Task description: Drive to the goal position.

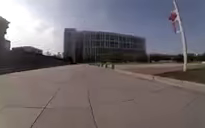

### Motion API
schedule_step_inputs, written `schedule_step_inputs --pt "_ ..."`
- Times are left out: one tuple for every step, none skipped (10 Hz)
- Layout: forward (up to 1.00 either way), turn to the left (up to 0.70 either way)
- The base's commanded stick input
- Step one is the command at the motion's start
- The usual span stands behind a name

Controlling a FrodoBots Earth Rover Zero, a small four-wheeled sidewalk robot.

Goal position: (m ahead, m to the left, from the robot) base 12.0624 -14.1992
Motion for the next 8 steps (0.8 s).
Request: schedule_step_inputs --pt "1.0 0.0" --pt "1.0 0.0" --pt "1.0 0.0" --pt "1.0 0.0" --pt "1.0 0.0" --pt "1.0 0.0" --pt "1.0 0.0" --pt "1.0 0.0"
